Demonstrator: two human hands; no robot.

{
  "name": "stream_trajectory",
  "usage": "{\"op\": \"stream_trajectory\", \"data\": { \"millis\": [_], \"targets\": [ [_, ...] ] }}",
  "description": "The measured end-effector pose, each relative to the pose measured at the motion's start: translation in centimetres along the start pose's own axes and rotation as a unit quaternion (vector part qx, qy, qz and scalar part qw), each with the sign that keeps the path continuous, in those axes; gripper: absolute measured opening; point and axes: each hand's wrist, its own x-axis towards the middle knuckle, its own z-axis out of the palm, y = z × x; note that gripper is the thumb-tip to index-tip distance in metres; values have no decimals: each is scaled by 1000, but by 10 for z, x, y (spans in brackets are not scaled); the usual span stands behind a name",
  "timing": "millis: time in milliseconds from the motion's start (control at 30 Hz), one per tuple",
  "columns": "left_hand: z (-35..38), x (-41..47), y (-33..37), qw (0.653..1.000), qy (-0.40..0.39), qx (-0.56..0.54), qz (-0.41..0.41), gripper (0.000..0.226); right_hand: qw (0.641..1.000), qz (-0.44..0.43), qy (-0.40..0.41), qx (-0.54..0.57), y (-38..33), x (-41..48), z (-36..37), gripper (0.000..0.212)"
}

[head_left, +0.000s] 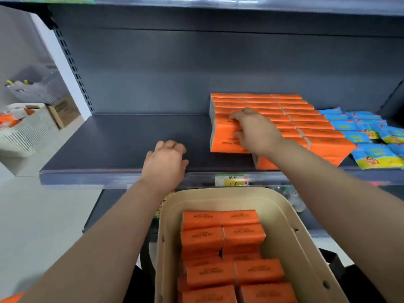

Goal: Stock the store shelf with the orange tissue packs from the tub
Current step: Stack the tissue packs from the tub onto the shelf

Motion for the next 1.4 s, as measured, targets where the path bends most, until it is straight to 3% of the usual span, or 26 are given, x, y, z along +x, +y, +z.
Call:
{"op": "stream_trajectory", "data": {
  "millis": [167, 333, 533, 800, 967, 1100, 1233, 1400],
  "targets": [
    [13, 15, 7, 1000, -8, 4, 4, 34, 998, 43, -38, -1, 17, 32, 27, 54],
    [19, 21, 10, 1000, 0, 1, 10, 35, 999, 51, -4, 8, 23, 43, 48, 49],
    [19, 18, 12, 1000, 14, -11, 18, 36, 989, 85, 35, -120, 17, 45, 50, 46],
    [16, -1, 24, 996, 19, -39, 73, 36, 989, -30, 78, -119, 7, -26, 35, 47],
    [20, -25, 39, 992, -19, -86, 94, 33, 996, -65, 21, -65, 13, -110, 62, 40],
    [27, -48, 51, 989, -68, -85, 102, 31, 994, -40, -93, -51, 22, -162, 92, 36],
    [40, -71, 61, 987, -113, -45, 106, 33, 984, -17, -175, -40, 25, -182, 112, 40],
    [58, -94, 68, 985, -136, -36, 101, 33, 974, -17, -220, -48, 27, -185, 132, 49]
  ]
}}
